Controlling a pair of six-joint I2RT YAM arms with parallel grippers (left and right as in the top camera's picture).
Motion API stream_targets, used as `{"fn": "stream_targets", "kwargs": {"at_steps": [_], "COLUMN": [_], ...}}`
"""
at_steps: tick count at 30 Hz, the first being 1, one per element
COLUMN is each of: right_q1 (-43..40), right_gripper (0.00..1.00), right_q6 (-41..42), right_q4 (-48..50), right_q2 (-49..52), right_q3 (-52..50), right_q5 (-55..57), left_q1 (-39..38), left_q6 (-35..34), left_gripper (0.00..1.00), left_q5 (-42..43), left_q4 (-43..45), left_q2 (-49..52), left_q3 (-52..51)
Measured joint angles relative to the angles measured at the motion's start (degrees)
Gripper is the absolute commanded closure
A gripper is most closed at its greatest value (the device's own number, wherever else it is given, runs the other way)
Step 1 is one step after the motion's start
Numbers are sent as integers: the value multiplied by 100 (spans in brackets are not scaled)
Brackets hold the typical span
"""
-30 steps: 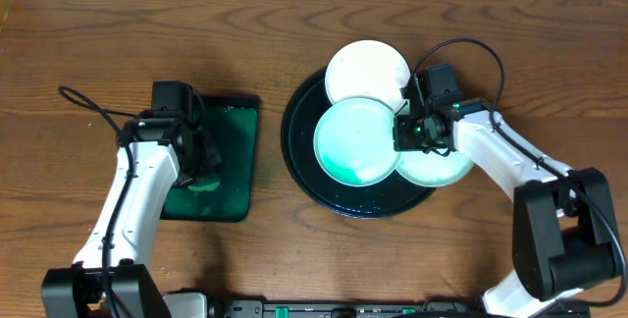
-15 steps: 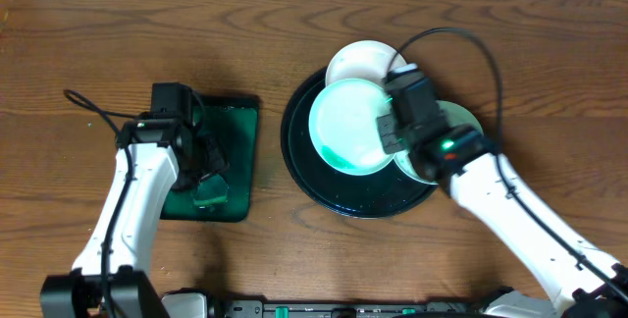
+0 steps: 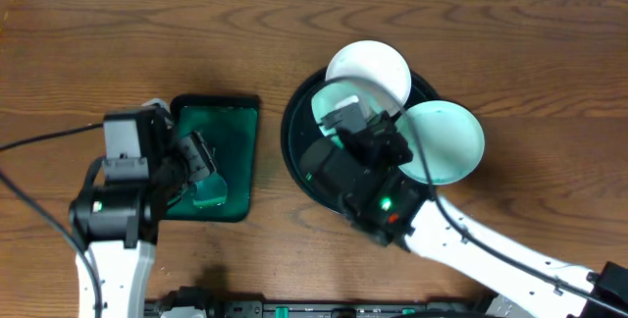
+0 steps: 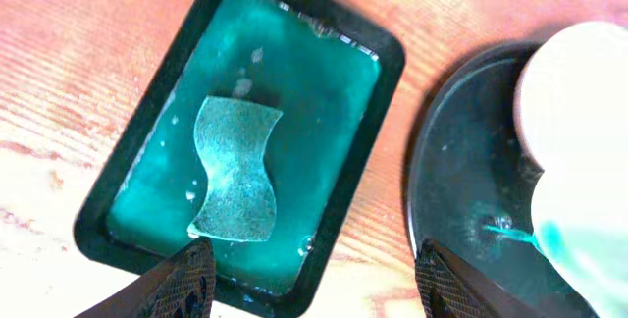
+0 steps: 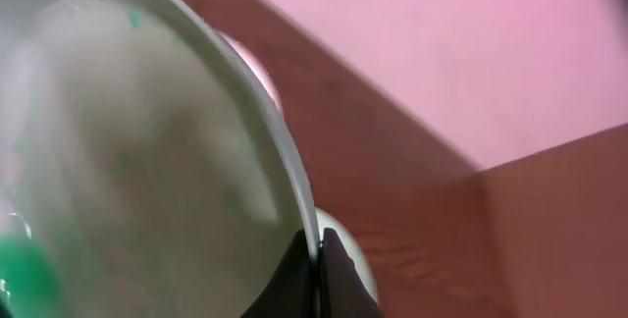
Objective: Clean dirty plates on tray and stack at the side
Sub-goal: 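Carry the light green plate right and set it on the table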
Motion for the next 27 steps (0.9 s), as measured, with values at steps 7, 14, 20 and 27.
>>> {"fn": "stream_targets", "kwargs": {"at_steps": [7, 14, 20, 27], "right_q1": [614, 789, 789, 678], "right_gripper": [99, 99, 99, 99], "right_q6": [-732, -1563, -2046, -1827], "right_q4": [623, 1217, 1644, 1727], "right_q2": [0, 0, 2, 2], "right_q3": [2, 2, 2, 2], "right_q5": [1292, 1902, 2100, 1947], "left_q1": [0, 0, 0, 0], "left_q6": [2, 2, 2, 2], "left_gripper": [34, 34, 34, 34], "left_q5": [0, 2, 0, 2], "left_q4": [-26, -101, -105, -105], "left_q2": [-59, 114, 129, 129], "left_q3": [0, 0, 0, 0]}}
